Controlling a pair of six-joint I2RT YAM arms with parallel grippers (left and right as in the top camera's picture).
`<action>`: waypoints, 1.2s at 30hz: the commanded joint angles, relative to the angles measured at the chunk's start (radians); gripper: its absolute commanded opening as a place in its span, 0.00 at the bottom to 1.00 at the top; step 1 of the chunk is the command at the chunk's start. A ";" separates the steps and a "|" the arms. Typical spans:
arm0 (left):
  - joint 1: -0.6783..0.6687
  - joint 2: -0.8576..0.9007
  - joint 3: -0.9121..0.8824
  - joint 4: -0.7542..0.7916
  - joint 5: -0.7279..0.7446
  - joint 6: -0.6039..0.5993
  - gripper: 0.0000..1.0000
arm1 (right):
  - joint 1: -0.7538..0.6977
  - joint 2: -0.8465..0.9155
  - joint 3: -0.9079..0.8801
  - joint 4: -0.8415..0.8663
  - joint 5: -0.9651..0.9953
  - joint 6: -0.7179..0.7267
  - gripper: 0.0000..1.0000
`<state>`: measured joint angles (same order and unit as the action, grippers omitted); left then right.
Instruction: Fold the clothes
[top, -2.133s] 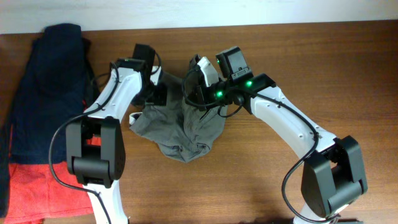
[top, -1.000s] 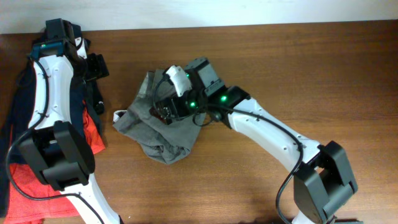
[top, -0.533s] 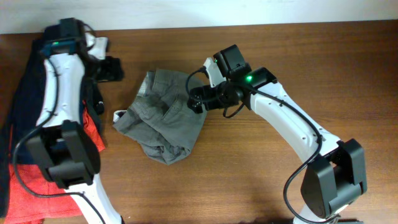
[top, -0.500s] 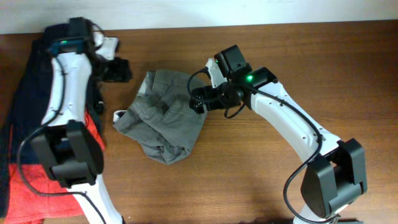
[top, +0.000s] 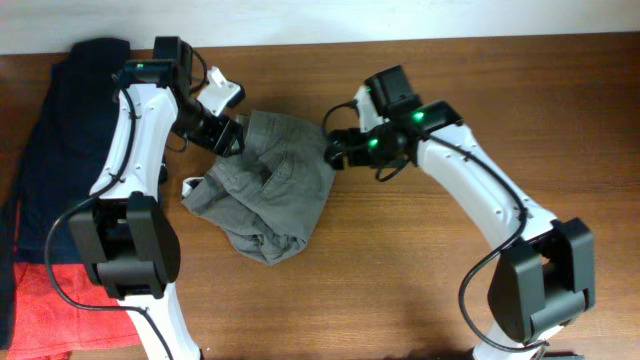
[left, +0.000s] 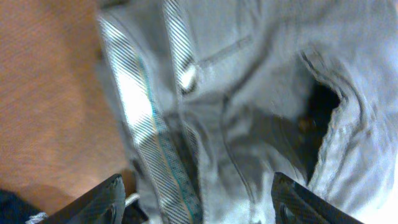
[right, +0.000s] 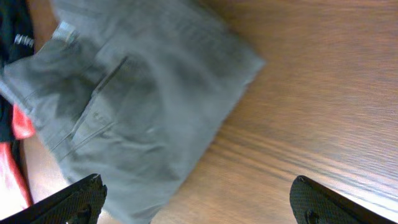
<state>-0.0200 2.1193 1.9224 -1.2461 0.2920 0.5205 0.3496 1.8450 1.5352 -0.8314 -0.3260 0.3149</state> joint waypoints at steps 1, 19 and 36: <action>0.002 -0.002 -0.044 -0.023 0.049 0.100 0.73 | -0.073 0.009 0.013 -0.003 -0.034 0.006 0.99; 0.003 -0.002 -0.177 -0.027 -0.058 -0.016 0.04 | -0.200 0.009 0.013 -0.059 -0.044 -0.053 1.00; 0.003 -0.104 -0.096 -0.055 -0.505 -0.801 0.01 | -0.200 0.009 0.012 -0.063 -0.039 -0.075 0.95</action>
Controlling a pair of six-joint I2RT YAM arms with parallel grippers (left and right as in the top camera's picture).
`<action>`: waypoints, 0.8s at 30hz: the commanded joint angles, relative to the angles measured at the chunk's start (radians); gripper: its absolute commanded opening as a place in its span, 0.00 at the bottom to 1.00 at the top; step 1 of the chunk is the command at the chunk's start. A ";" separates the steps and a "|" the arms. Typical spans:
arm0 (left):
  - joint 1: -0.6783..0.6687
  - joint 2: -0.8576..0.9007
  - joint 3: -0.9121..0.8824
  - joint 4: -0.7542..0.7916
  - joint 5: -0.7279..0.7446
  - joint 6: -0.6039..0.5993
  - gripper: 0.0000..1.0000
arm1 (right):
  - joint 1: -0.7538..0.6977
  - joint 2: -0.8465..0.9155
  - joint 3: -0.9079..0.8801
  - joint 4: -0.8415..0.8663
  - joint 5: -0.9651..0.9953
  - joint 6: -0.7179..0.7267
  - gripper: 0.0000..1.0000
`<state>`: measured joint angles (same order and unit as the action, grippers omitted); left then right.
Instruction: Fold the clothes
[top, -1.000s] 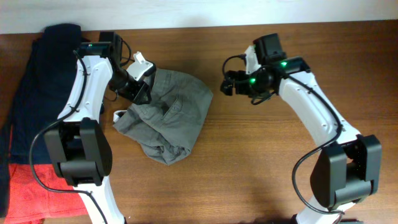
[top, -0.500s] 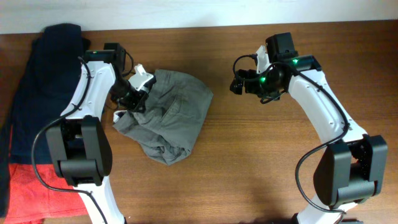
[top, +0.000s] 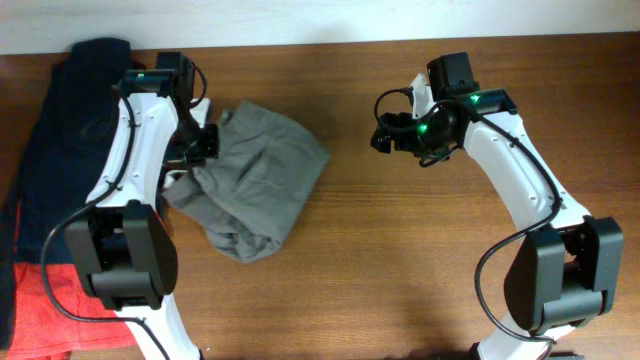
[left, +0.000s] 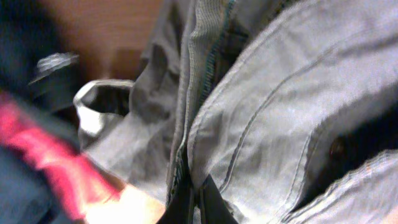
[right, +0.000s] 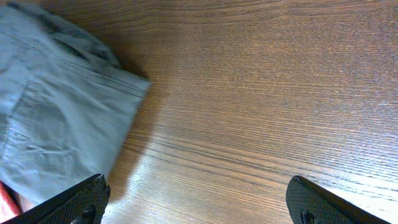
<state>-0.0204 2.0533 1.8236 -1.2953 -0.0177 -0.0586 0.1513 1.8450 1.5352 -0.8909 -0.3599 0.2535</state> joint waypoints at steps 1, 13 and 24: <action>0.003 -0.038 -0.005 -0.005 -0.206 -0.233 0.01 | -0.001 0.009 0.012 -0.003 -0.005 -0.014 0.94; 0.027 -0.038 -0.224 0.050 -0.277 -0.290 0.81 | 0.000 0.009 0.012 -0.007 -0.049 -0.075 0.92; 0.138 -0.155 -0.131 0.090 -0.200 -0.294 0.97 | 0.183 0.062 0.012 0.176 -0.027 0.113 0.92</action>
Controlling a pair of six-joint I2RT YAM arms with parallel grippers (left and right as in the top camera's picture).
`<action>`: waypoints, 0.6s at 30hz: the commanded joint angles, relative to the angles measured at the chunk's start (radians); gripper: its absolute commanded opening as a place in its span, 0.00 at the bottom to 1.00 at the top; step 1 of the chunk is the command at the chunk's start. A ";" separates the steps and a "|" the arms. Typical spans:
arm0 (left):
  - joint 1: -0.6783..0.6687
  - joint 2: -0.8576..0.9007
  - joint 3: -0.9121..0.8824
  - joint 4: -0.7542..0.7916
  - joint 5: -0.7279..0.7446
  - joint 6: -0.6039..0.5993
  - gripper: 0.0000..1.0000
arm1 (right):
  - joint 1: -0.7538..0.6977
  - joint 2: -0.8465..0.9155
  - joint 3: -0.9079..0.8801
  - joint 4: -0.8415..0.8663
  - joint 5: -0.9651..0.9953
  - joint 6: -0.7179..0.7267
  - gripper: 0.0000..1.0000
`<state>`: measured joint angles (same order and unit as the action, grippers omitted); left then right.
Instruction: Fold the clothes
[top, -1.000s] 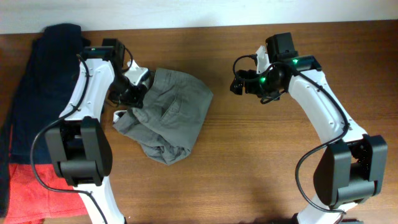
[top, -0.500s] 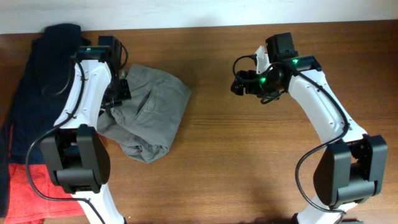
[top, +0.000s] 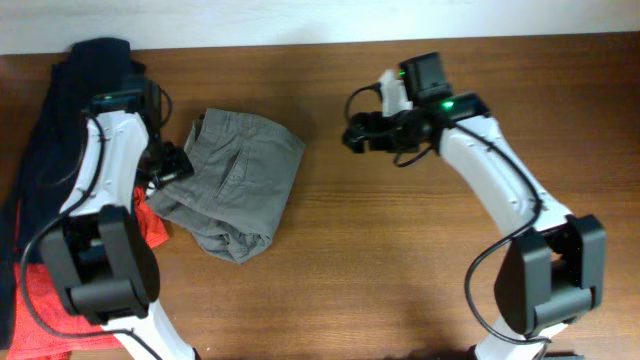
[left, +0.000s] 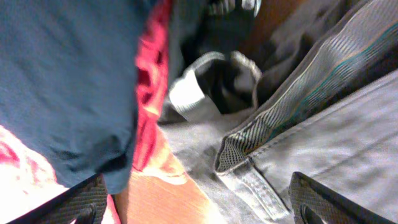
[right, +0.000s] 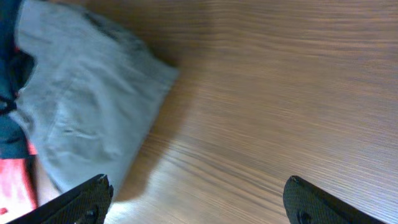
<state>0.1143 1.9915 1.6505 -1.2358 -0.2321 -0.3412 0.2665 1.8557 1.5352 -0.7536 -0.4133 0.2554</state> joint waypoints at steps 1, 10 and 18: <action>0.003 -0.106 0.043 0.043 0.015 -0.012 0.99 | 0.082 0.065 0.012 0.053 0.029 0.128 0.92; 0.013 -0.244 0.043 0.161 0.023 -0.040 0.99 | 0.272 0.214 0.012 0.185 0.056 0.234 0.91; 0.013 -0.243 0.040 0.155 0.023 -0.040 0.99 | 0.364 0.293 0.012 0.280 0.177 0.373 0.78</action>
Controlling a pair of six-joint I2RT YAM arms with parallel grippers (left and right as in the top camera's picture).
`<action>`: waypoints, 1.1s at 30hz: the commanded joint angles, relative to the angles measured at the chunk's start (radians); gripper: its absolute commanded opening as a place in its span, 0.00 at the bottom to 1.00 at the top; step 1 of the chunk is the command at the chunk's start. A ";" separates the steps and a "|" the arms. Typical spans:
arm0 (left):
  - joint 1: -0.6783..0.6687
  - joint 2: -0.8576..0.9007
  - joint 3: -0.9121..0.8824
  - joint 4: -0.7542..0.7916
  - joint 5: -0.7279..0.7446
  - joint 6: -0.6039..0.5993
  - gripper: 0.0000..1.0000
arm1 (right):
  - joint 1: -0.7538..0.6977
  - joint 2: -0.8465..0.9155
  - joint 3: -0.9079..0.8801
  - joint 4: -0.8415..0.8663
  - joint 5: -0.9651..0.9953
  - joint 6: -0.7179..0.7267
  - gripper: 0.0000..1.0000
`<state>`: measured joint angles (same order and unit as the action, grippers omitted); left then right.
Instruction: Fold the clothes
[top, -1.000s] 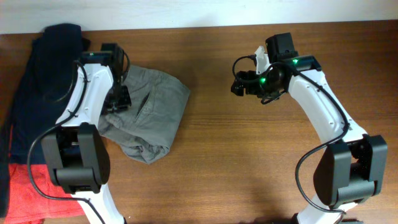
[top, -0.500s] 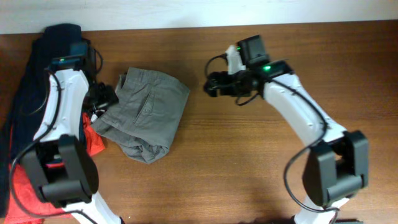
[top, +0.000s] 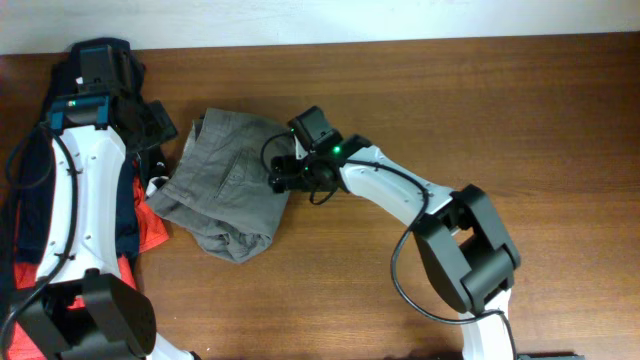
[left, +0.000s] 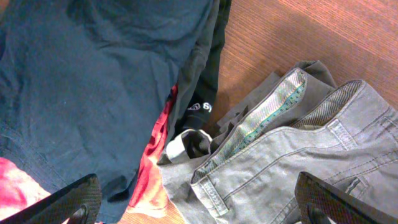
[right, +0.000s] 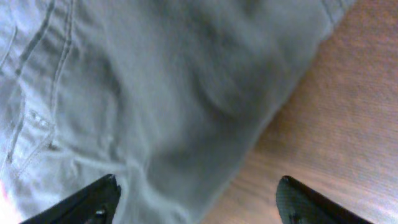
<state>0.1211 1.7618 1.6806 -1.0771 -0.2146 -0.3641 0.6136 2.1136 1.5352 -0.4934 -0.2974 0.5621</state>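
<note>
A crumpled grey pair of trousers (top: 235, 185) lies on the table left of centre, waistband toward the left. In the left wrist view the waistband and its patterned lining (left: 267, 118) show. My left gripper (top: 160, 128) hovers open above the garment's upper left corner, over the dark cloth; nothing is between its fingers (left: 199, 205). My right gripper (top: 278, 178) is open at the garment's right edge. In its wrist view the grey cloth (right: 155, 93) fills the space between the fingertips (right: 199, 199), with bare wood to the right.
A pile of clothes lies along the table's left side: navy cloth (top: 40, 190), (left: 93, 81) and red cloth (top: 150, 225), (left: 155, 180) touching the grey garment's left edge. Bare wooden table (top: 480, 120) stretches to the right. The table's far edge runs along the top.
My right gripper has moved left from over bare table to the grey garment's right edge. My left gripper has drawn back and up from the waistband. The garment lies where it did.
Both grippers were open at the grey garment near the table's middle. Then the left was shut on its cloth and the garment lay further left, the right off over bare wood. Then the left was open, the garment beside the pile. Now the right is back at it.
</note>
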 joint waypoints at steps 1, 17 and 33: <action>0.006 -0.014 0.010 -0.004 0.006 -0.017 0.99 | 0.022 0.040 0.012 0.019 0.075 0.082 0.74; 0.006 -0.014 0.007 -0.016 0.005 -0.017 0.99 | -0.014 0.072 0.014 0.048 0.123 0.082 0.04; 0.000 0.010 0.005 -0.014 0.006 -0.017 0.99 | -0.595 0.013 0.016 -0.034 0.107 -0.034 0.04</action>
<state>0.1211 1.7618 1.6806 -1.0912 -0.2131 -0.3641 0.1471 2.1647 1.5356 -0.5308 -0.2260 0.5449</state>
